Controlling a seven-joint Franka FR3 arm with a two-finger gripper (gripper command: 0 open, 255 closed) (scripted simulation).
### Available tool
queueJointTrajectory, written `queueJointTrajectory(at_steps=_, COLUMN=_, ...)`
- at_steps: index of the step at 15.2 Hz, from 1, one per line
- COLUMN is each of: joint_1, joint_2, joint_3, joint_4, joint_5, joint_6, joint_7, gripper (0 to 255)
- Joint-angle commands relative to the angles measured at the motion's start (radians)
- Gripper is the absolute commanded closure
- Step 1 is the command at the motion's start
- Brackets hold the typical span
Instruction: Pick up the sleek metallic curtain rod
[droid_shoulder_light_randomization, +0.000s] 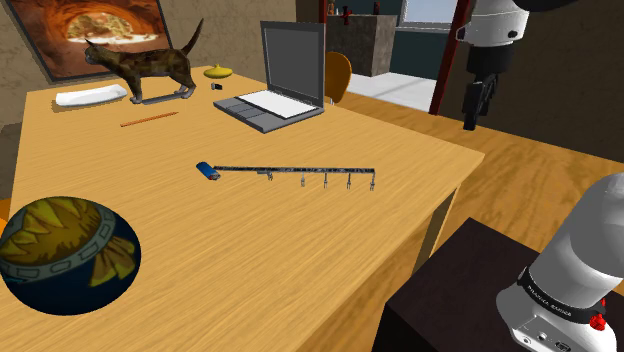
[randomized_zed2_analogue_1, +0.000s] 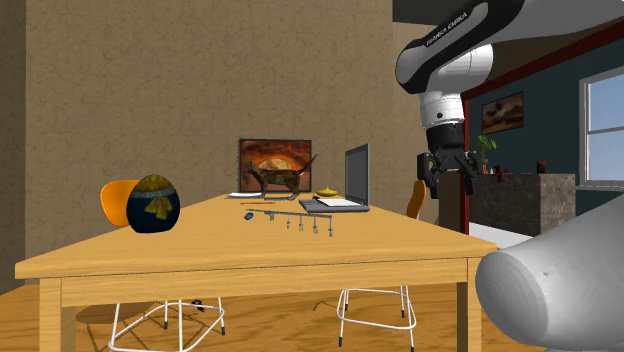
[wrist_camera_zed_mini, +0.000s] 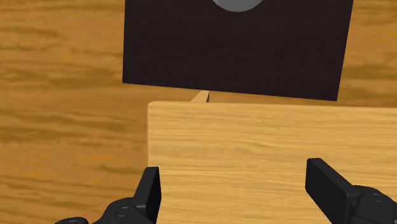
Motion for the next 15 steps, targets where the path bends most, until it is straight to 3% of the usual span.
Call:
queueJointTrajectory(at_steps=1, joint_1=0.000, joint_2=0.000, joint_3=0.000, joint_4=0.000, joint_5=0.000, joint_6=0.000, joint_7=0.000, gripper=0)
queueJointTrajectory(at_steps=15, joint_1=0.134, joint_2=0.379, joint_3=0.167, joint_4=0.240, joint_5=0.095, joint_6=0.163, joint_7=0.018, gripper=0)
